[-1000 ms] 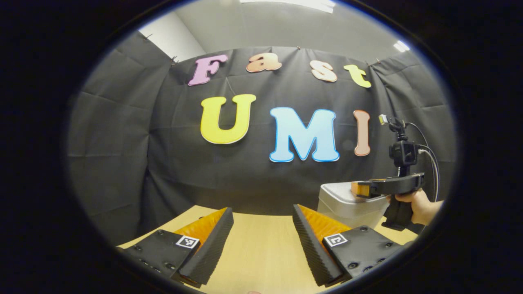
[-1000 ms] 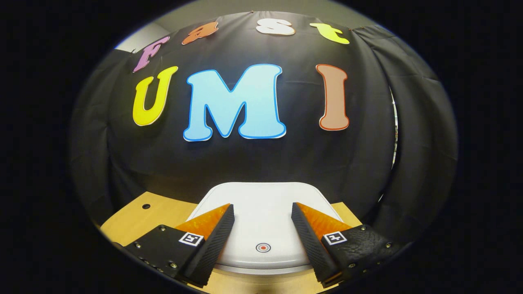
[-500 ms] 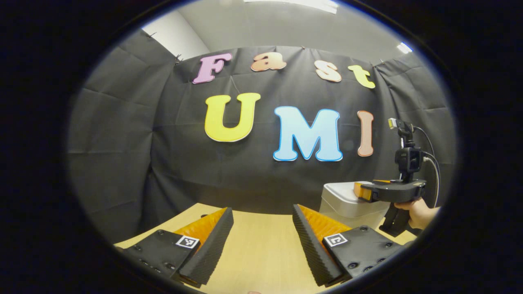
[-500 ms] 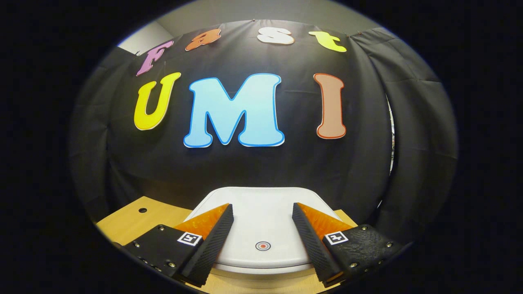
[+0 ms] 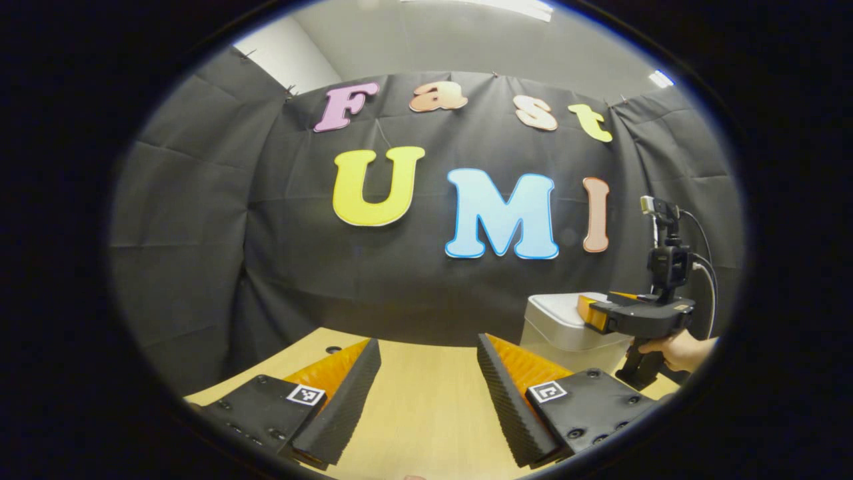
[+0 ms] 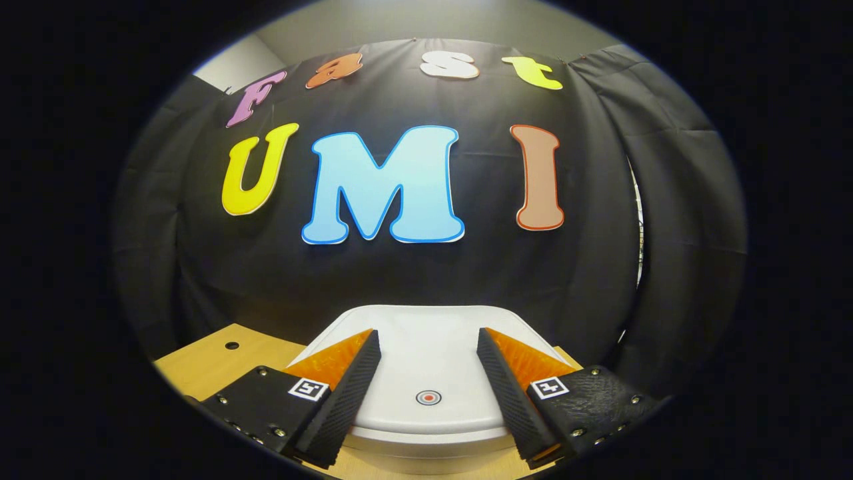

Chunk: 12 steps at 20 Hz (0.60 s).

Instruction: Press the lid of the desktop garbage bin to open it, pick up the crumpled paper on the desktop and throw it into the bin, then pick up the pop can on the desktop and drop it into the bin, and finally close the garbage bin lid.

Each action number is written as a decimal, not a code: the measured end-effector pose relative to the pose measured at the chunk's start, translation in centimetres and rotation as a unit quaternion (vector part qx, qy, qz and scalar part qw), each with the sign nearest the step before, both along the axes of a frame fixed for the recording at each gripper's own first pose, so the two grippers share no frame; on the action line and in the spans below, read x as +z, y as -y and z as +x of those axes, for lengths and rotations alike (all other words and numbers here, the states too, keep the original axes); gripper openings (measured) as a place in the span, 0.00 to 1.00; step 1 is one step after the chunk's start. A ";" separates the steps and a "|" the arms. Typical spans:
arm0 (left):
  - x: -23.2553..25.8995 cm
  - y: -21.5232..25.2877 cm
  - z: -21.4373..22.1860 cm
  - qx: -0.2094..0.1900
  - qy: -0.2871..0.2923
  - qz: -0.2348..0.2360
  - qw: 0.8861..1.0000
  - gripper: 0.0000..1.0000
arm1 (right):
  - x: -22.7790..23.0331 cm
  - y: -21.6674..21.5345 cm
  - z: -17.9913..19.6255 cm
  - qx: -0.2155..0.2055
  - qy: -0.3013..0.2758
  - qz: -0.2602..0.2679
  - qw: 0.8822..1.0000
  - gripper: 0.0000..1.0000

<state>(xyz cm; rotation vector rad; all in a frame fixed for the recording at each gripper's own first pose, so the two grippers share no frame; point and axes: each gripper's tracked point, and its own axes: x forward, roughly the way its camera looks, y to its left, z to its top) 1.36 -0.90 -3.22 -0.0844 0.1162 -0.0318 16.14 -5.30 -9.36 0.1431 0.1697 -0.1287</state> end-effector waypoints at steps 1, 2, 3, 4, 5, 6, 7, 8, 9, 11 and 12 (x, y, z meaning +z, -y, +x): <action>0.0 0.0 0.1 0.001 -0.001 -0.002 1.000 0.95 | -0.1 0.0 0.0 -0.001 0.003 0.000 1.000 0.95; 0.0 0.0 0.1 0.001 -0.001 -0.003 1.000 0.95 | 0.1 0.1 -0.1 -0.003 0.011 0.006 1.000 0.95; -0.1 0.0 0.1 0.001 -0.001 -0.003 1.000 0.95 | -0.2 0.0 0.0 -0.004 0.009 0.005 1.000 0.95; -0.1 0.0 0.1 0.000 0.000 -0.004 1.000 0.95 | 0.0 0.0 0.0 -0.004 0.012 0.003 1.000 0.95; 0.1 0.2 0.1 -0.001 0.001 -0.004 1.000 0.95 | 0.0 0.0 -0.1 -0.004 0.012 0.003 1.000 0.95; 0.2 0.4 0.1 -0.003 0.003 -0.004 1.000 0.95 | -0.1 -0.1 -0.1 -0.004 0.013 0.003 1.000 0.95; 0.3 0.5 0.0 -0.004 0.004 -0.004 1.000 0.95 | 0.0 -0.1 -0.1 -0.006 0.014 0.002 1.000 0.95; 0.5 0.7 0.0 -0.005 0.006 -0.004 1.000 0.95 | 0.1 0.0 -0.1 -0.008 0.016 0.003 1.000 0.95; 0.5 0.9 -0.1 -0.006 0.006 -0.003 1.000 0.95 | 0.2 0.0 -0.1 -0.012 0.018 0.007 1.000 0.95; 1.0 1.1 -0.5 -0.006 0.009 0.002 1.000 0.95 | 0.4 0.0 0.1 -0.014 0.014 0.008 1.000 0.95; 1.2 1.0 -0.8 -0.003 0.012 0.005 1.000 0.95 | 0.4 0.1 0.0 -0.015 0.006 0.012 1.000 0.94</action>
